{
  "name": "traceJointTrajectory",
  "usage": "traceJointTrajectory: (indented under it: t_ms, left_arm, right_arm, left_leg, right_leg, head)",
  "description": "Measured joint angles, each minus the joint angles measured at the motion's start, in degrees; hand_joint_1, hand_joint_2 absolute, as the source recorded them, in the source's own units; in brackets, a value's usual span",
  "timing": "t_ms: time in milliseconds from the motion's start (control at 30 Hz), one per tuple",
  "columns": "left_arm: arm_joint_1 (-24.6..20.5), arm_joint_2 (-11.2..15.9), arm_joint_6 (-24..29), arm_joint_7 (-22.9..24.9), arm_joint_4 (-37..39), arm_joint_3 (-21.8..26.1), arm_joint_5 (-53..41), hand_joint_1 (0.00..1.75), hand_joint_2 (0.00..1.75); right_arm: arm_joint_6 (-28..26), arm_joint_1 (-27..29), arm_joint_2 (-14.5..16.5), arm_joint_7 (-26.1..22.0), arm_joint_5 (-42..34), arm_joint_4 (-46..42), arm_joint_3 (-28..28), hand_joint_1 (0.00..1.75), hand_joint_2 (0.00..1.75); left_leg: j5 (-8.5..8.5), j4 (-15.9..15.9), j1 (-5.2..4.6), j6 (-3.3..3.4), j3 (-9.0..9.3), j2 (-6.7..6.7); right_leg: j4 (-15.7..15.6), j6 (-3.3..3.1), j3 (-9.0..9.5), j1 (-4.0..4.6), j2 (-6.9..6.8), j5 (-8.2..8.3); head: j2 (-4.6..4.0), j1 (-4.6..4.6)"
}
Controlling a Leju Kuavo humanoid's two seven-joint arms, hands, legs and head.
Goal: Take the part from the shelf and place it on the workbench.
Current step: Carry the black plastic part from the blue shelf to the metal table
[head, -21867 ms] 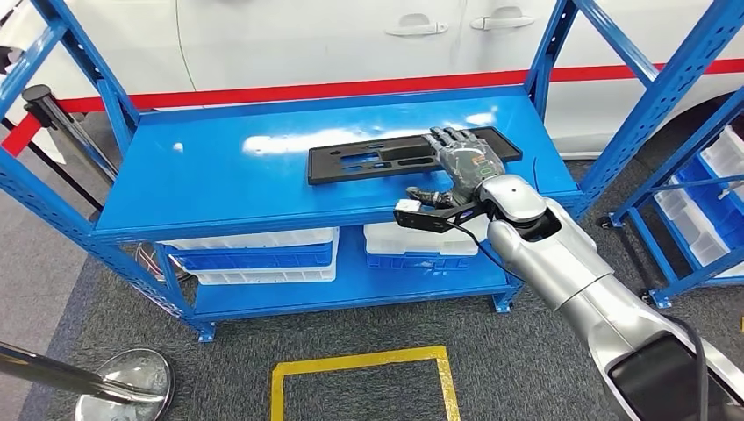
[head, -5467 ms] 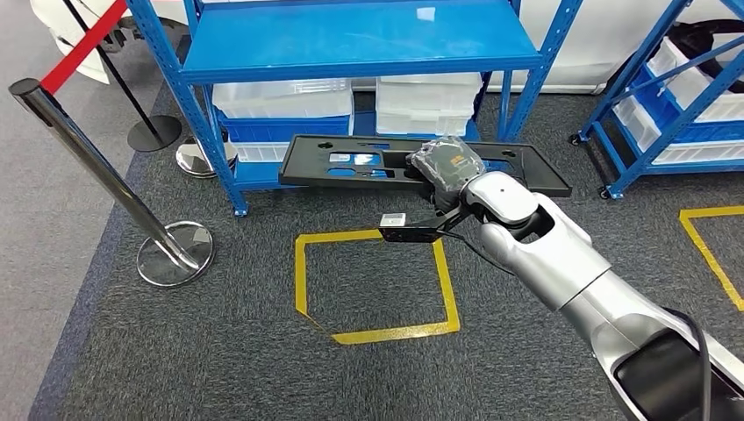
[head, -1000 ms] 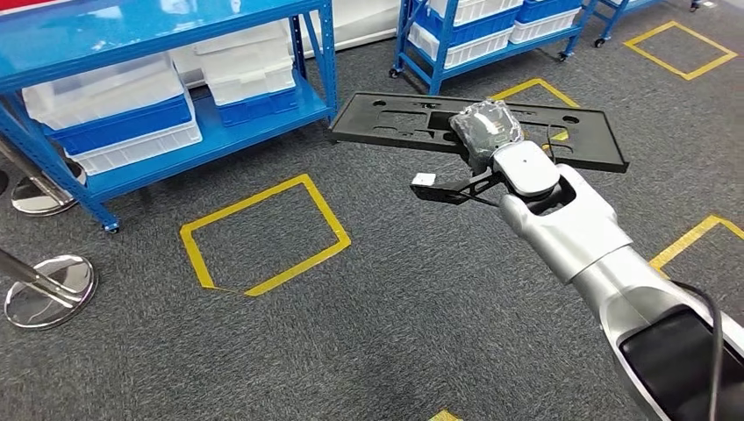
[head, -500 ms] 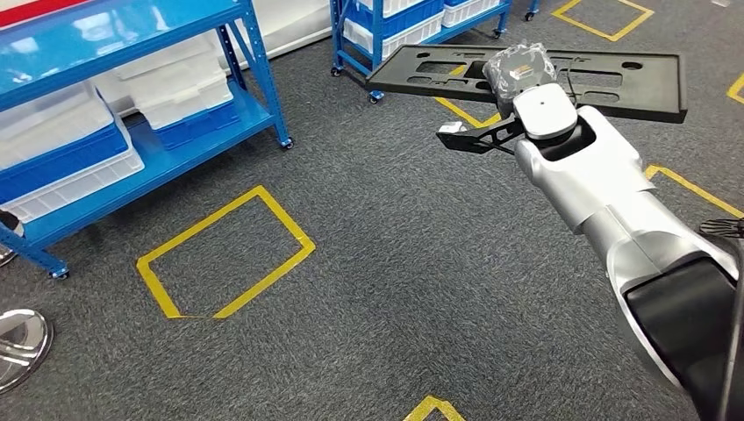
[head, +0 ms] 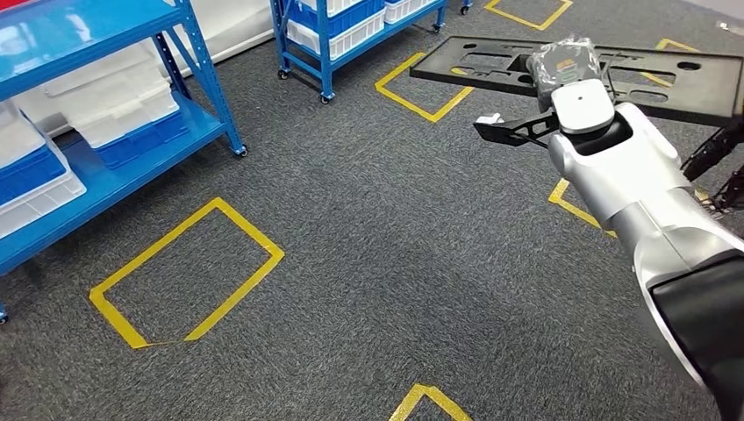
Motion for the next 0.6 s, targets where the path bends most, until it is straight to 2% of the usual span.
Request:
traceJointTrajectory:
  t_ms: [33,67,100,167,200,233,267,300,333,400,433,467,500,533,567,600]
  left_arm:
    - [0.0,0.0,0.0,0.0,0.0,0.0,-0.1,0.0,1.75]
    - [0.0,-0.1,0.0,0.0,0.0,0.0,-0.1,0.0,1.75]
    - [0.0,-0.1,-0.1,0.1,0.0,0.0,-0.2,0.0,1.75]
    - [0.0,-0.2,-0.1,0.1,0.1,0.0,-0.3,0.0,1.75]
    - [-0.1,-0.2,0.0,0.1,0.1,0.0,-0.4,0.0,1.75]
    - [-0.2,-0.2,0.0,0.1,0.2,0.0,-0.5,0.0,1.75]
    - [-0.3,-0.2,0.1,0.1,0.2,0.0,-0.6,0.0,1.75]
    - [-0.4,-0.2,0.2,0.1,0.2,0.0,-0.6,0.0,1.75]
    - [-0.3,-0.2,0.2,0.1,0.2,0.0,-0.6,0.0,1.75]
    - [0.0,-0.3,0.3,0.1,0.2,0.0,-0.6,0.0,1.75]
    - [0.1,-0.3,0.3,0.1,0.2,0.0,-0.6,0.0,1.75]
    - [0.2,-0.3,0.2,0.2,0.2,0.0,-0.6,0.0,1.75]
    - [0.2,-0.3,0.2,0.2,0.2,0.0,-0.7,0.0,1.75]
    - [0.2,-0.4,0.2,0.2,0.2,0.0,-0.7,0.0,1.75]
    - [0.1,-0.4,0.2,0.2,0.2,0.0,-0.7,0.0,1.75]
    - [0.1,-0.5,0.1,0.3,0.2,0.0,-0.7,0.0,1.75]
  right_arm:
    - [0.0,0.2,-0.4,0.0,0.0,0.0,-0.1,1.75,1.75]
    - [0.0,0.3,-0.7,0.1,0.1,0.0,-0.3,1.75,1.75]
    - [0.0,0.2,-0.9,0.2,0.2,0.0,-0.4,1.75,1.75]
    - [0.1,0.0,-1.3,0.4,0.7,-0.1,-0.7,1.75,1.75]
    - [0.1,0.0,-1.6,0.5,0.9,-0.1,-1.0,1.75,1.75]
    - [0.2,0.1,-2.1,0.6,1.1,-0.1,-1.3,1.75,1.75]
    - [0.2,0.3,-2.6,0.7,1.1,-0.1,-1.6,1.75,1.75]
    - [0.2,0.4,-3.0,0.7,1.2,-0.2,-1.8,1.75,1.75]
    - [0.2,0.4,-3.3,0.8,1.2,-0.3,-2.0,1.75,1.75]
    - [0.3,0.6,-3.4,0.9,1.2,-0.4,-2.2,1.75,1.75]
    - [0.4,0.7,-3.4,1.0,1.3,-0.4,-2.3,1.75,1.75]
    - [0.5,0.9,-3.4,1.0,1.5,-0.4,-2.3,1.75,1.75]
    - [0.7,1.0,-3.6,1.1,1.7,-0.4,-2.3,1.75,1.75]
    - [0.9,1.1,-3.7,1.2,1.9,-0.5,-2.4,1.75,1.75]
    - [1.0,1.0,-3.9,1.1,2.1,-0.5,-2.4,1.75,1.75]
    - [1.0,0.9,-4.0,1.1,2.2,-0.6,-2.5,1.75,1.75]
  left_leg:
    - [-0.15,0.0,-0.1,0.01,0.12,0.61]
    - [-0.34,0.0,-0.24,-0.03,0.29,1.26]
    - [-0.56,0.0,-0.5,-0.15,0.44,1.9]
    - [-0.95,0.1,-1.01,-0.47,0.64,3.17]
    - [-1.1,0.1,-1.22,-0.66,0.72,3.83]
    - [-1.23,0.1,-1.3,-0.86,0.86,4.5]
    - [-1.58,0.1,-1.26,-1.09,0.93,4.63]
    - [-2.27,0.8,-1.15,-1.31,0.77,3.78]
    - [-3.51,2.5,-1.0,-1.52,0.07,2.33]
    - [-6.92,9.4,-0.75,-1.77,-3.04,-0.9]
    - [-8.31,13.4,-0.69,-1.86,-5.01,-1.59]
    - [-8.77,16.1,-0.68,-1.93,-6.55,-1.83]
    - [-8.16,16.9,-0.67,-1.95,-7.33,-1.92]
    - [-6.31,15.2,-0.65,-1.93,-6.98,-2.06]
    - [-3.75,11.6,-0.59,-1.87,-5.76,-2.6]
    - [-1.68,7.9,-0.44,-1.77,-4.25,-3.91]
  right_leg:
    - [-2.5,-0.2,1.28,0.07,-0.33,1.59]
    - [-6.2,-0.53,3.24,0.27,-1.32,3.53]
    - [-9.9,-0.88,5.25,0.73,-2.88,4.9]
    - [-14.4,-1.55,7.52,1.56,-5.09,5.77]
    - [-15.0,-1.74,7.71,1.85,-5.16,5.5]
    - [-15.3,-1.94,7.71,1.83,-4.49,5.48]
    - [-15.5,-2.13,7.83,1.67,-3.88,5.57]
    - [-15.8,-2.41,7.99,1.47,-3.24,5.67]
    - [-16.1,-2.71,8.14,1.23,-2.55,5.81]
    - [-16.3,-3.13,8.27,0.97,-0.9,5.92]
    - [-16.2,-3.22,8.27,0.96,0.05,5.92]
    - [-16.2,-3.23,8.29,0.94,1.04,5.91]
    - [-16.1,-3.21,8.31,0.92,2.01,5.88]
    - [-15.9,-3.15,8.34,0.86,2.95,5.82]
    - [-15.7,-3.01,8.36,0.77,3.86,5.7]
    - [-15.4,-2.81,8.3,0.69,4.69,5.55]
  head:
    - [0.0,0.0]
    - [0.0,0.0]
    - [0.0,-0.01]
    - [0.0,-0.04]
    - [0.0,-0.07]
    - [0.0,-0.08]
    - [0.0,-0.07]
    - [0.0,-0.05]
    - [0.0,-0.05]
    - [0.0,-0.06]
    - [0.0,-0.07]
    - [0.0,-0.07]
    - [0.0,-0.06]
    - [0.0,-0.06]
    - [0.0,-0.06]
    - [0.0,-0.05]
